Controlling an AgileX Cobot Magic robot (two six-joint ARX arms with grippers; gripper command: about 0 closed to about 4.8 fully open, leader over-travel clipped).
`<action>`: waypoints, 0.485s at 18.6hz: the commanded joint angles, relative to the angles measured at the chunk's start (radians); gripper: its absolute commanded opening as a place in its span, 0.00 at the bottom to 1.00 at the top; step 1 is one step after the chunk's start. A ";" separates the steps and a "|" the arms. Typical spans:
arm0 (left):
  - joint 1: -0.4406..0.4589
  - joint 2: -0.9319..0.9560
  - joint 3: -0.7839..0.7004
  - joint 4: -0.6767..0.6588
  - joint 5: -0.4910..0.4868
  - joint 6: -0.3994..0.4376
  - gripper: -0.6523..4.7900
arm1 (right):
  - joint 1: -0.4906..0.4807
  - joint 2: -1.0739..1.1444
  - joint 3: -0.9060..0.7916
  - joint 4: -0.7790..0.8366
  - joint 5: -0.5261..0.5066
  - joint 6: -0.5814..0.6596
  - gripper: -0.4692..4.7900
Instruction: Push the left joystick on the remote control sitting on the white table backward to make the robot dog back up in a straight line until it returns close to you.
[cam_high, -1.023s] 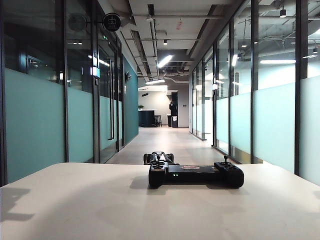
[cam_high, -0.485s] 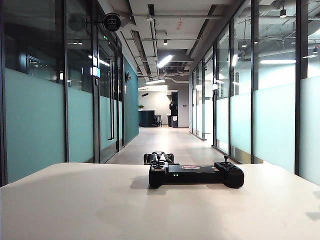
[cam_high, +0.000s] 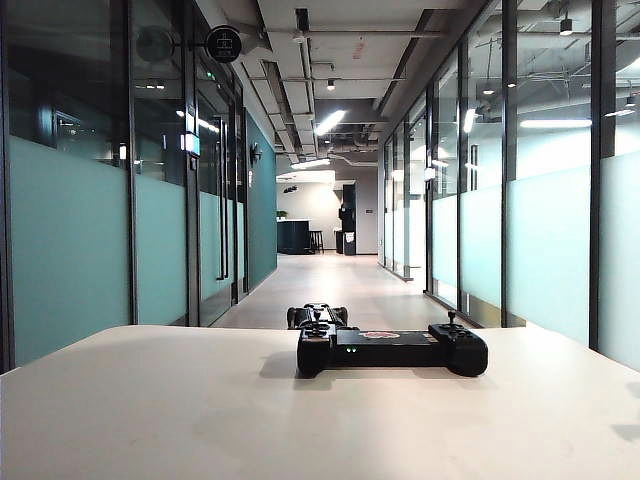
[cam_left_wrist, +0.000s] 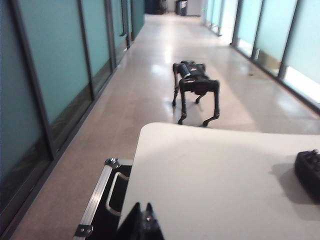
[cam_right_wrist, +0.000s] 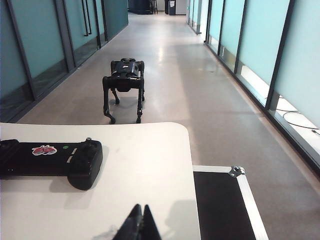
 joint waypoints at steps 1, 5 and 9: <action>-0.002 0.000 -0.032 0.068 -0.016 0.011 0.11 | 0.002 -0.003 -0.007 0.013 0.001 0.000 0.08; -0.002 0.000 -0.032 0.055 -0.037 0.033 0.11 | 0.002 -0.003 -0.007 0.012 0.001 0.000 0.08; -0.005 0.000 -0.032 0.061 -0.030 0.032 0.11 | 0.002 -0.003 -0.007 0.012 0.001 0.000 0.08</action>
